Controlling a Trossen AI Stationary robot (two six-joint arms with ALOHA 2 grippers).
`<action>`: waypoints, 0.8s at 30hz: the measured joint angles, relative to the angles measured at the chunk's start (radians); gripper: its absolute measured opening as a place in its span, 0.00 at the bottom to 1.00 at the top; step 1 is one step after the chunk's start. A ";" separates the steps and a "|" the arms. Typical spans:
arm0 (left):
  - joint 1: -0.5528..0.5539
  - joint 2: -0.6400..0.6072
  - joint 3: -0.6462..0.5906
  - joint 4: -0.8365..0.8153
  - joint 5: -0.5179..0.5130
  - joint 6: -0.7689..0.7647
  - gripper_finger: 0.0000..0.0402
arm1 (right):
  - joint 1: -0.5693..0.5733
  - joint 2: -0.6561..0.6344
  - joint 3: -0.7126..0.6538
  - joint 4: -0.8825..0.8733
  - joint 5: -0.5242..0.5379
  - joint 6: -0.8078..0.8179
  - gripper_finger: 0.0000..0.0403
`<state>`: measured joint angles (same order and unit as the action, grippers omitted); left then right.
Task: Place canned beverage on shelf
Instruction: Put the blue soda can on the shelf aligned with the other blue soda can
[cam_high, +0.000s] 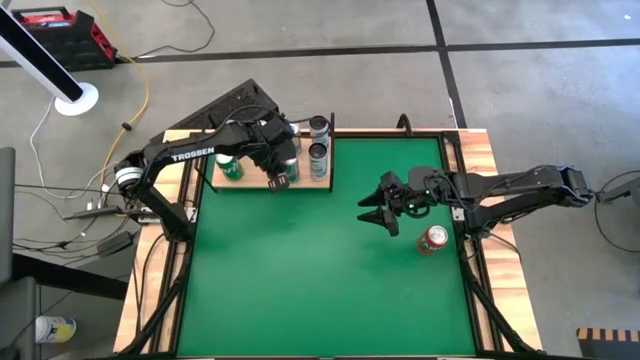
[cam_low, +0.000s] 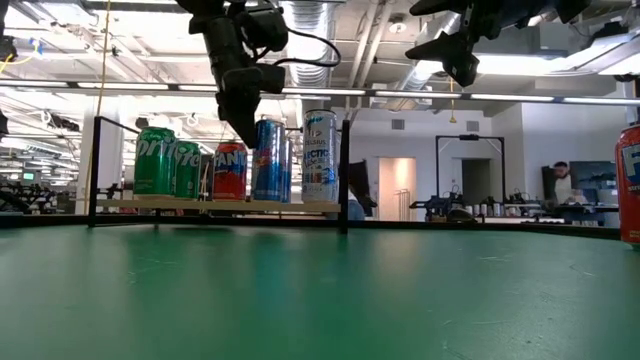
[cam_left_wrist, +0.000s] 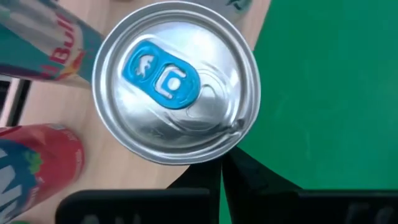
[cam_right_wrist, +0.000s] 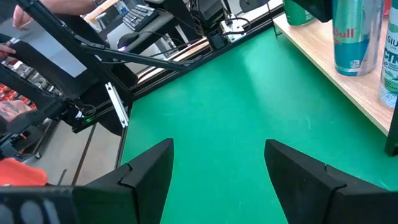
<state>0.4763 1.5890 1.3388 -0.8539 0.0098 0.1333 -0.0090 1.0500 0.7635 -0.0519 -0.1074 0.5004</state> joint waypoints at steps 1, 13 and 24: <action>0.000 0.000 0.000 0.001 -0.005 0.000 0.00 | 0.000 0.000 0.000 0.000 0.000 0.000 0.68; 0.000 0.000 0.000 0.018 -0.016 -0.046 0.00 | 0.003 0.000 0.000 0.000 0.000 0.022 0.68; 0.000 0.000 0.000 0.008 0.012 -0.041 0.00 | 0.003 0.000 0.000 0.003 0.000 0.023 0.68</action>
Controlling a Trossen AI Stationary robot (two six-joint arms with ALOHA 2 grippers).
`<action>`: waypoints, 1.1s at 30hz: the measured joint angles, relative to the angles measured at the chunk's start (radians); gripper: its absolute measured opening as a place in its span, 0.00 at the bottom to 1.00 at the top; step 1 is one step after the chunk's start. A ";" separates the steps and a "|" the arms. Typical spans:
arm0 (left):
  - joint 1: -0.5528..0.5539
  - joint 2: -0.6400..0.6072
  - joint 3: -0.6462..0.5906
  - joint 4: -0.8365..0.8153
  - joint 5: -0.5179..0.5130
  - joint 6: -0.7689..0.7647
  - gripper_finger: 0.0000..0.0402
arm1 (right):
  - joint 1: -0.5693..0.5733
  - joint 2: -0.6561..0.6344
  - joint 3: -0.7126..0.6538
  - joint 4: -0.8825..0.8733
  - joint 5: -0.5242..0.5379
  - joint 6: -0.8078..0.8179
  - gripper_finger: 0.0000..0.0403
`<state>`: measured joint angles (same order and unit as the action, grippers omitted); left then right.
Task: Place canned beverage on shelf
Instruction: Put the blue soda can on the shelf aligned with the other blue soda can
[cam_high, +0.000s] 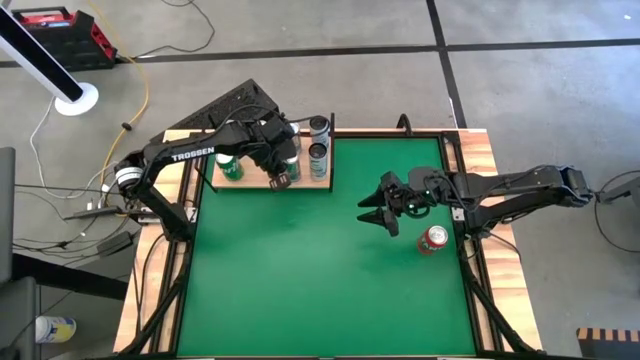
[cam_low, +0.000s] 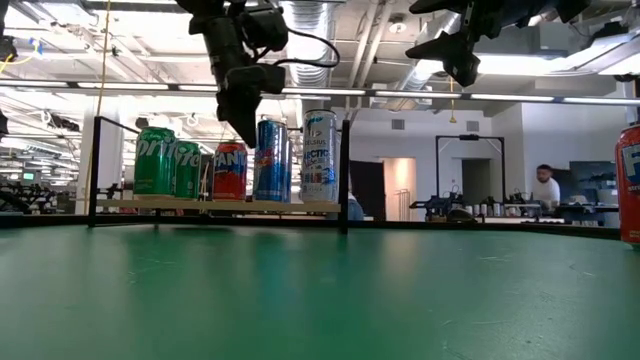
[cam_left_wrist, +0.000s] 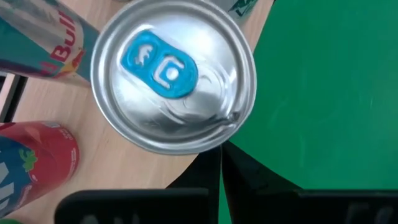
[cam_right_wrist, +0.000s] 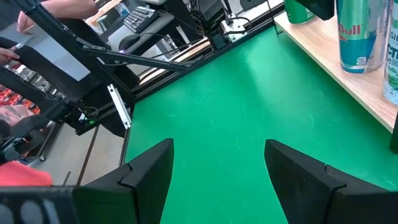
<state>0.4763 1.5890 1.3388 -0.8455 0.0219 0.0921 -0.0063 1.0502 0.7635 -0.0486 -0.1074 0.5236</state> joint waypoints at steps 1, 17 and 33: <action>0.000 0.000 0.000 -0.006 0.000 0.000 0.00 | 0.000 0.000 0.000 0.000 0.000 0.000 0.68; -0.028 0.000 0.000 0.006 0.017 0.035 0.00 | 0.052 0.000 0.000 -0.003 0.004 0.052 0.68; -0.028 0.000 0.001 0.060 -0.008 0.004 0.00 | 0.051 0.000 0.000 -0.003 0.004 0.054 0.68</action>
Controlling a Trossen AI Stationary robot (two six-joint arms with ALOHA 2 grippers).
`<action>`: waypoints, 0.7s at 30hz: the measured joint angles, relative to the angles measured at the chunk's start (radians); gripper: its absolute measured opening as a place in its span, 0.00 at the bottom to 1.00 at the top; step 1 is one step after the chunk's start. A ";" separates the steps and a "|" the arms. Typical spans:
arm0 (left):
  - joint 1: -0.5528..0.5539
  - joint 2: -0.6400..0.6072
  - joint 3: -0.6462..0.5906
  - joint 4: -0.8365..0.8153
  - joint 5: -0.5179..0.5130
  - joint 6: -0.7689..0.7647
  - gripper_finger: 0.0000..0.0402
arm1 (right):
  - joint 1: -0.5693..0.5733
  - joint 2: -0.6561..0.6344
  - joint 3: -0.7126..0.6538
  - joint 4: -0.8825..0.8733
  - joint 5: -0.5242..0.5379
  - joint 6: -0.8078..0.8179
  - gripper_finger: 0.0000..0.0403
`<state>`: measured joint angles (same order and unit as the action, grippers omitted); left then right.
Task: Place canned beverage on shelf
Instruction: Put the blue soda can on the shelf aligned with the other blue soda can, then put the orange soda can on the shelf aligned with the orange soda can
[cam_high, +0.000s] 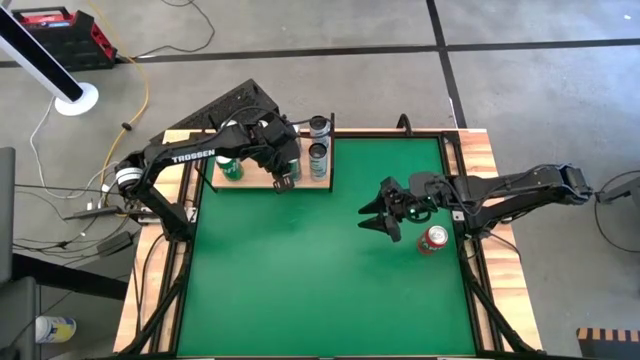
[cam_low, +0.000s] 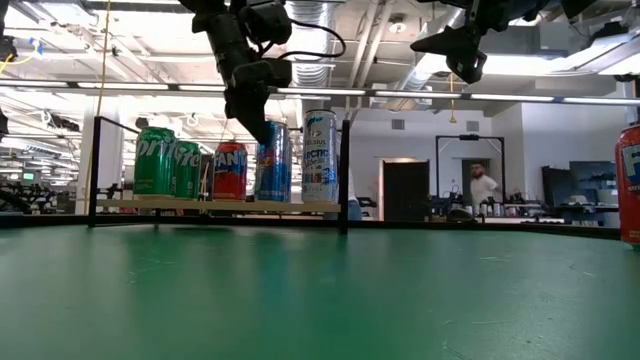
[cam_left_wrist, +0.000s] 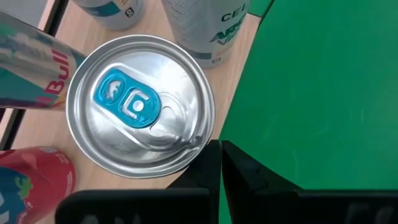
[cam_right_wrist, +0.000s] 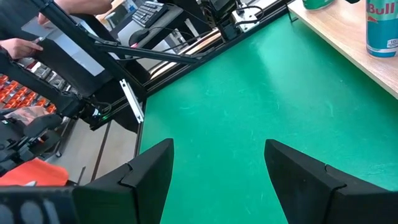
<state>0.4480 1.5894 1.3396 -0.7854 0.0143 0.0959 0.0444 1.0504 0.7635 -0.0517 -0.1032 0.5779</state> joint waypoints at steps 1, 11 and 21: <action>0.000 0.000 0.000 0.000 -0.001 0.000 0.00 | 0.000 0.000 0.000 0.000 0.000 0.001 0.68; 0.000 0.000 0.000 -0.001 -0.019 -0.003 0.00 | 0.000 0.000 0.000 0.000 0.000 0.001 0.68; -0.008 -0.115 0.000 -0.019 0.053 -0.039 0.00 | 0.011 -0.003 0.146 -0.218 -0.067 0.004 0.68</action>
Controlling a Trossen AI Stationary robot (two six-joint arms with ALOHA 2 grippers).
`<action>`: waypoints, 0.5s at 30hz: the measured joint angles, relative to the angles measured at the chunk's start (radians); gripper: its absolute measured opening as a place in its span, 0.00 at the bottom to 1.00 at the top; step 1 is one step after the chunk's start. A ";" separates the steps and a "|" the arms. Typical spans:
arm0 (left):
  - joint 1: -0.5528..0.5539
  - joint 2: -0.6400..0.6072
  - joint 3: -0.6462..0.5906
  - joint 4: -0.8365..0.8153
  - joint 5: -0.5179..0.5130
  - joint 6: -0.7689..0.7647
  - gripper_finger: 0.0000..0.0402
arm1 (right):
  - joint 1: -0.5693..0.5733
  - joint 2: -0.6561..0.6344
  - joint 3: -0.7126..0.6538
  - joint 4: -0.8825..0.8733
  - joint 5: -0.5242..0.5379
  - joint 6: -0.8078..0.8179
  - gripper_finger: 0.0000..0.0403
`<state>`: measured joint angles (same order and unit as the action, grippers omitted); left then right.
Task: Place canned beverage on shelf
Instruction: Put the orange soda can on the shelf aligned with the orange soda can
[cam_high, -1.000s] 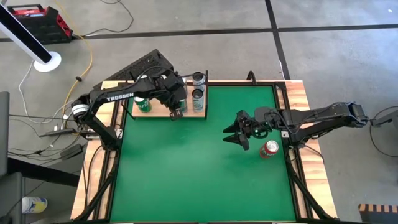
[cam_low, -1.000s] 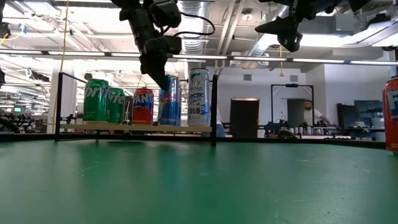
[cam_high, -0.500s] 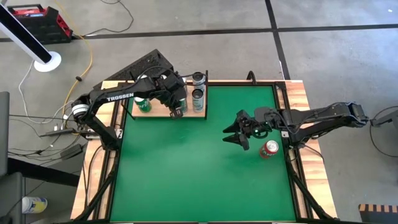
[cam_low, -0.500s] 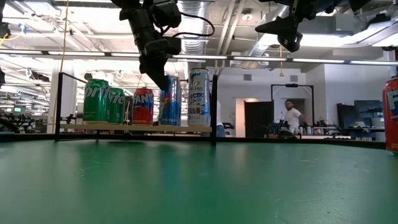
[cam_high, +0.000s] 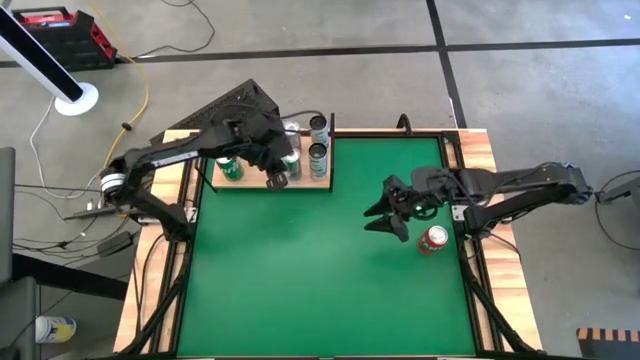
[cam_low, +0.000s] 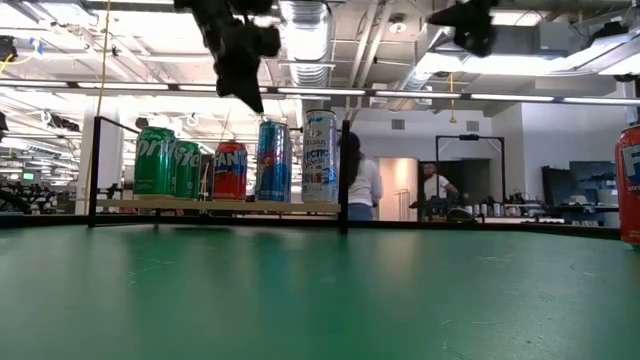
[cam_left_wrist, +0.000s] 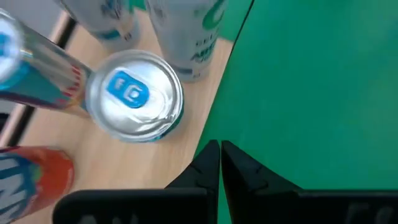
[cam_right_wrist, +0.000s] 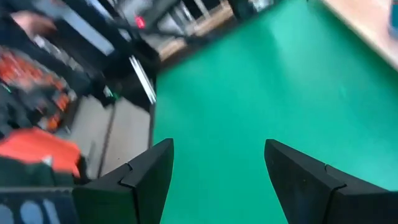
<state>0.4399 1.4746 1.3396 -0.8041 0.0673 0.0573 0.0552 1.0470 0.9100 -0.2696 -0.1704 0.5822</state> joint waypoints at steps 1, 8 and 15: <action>-0.004 -0.021 0.000 0.003 0.000 -0.004 0.00 | 0.006 0.000 0.033 -0.070 0.000 -0.003 0.68; -0.056 -0.111 0.000 0.051 -0.002 -0.017 0.00 | 0.105 0.001 0.235 -0.669 0.000 0.143 0.68; -0.107 -0.114 0.000 0.132 -0.002 0.007 0.00 | 0.199 0.000 0.280 -1.124 0.090 0.436 0.68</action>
<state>0.3325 1.3609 1.3399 -0.6723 0.0650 0.0638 0.2540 1.0466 1.1896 -1.3933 -0.0803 1.0180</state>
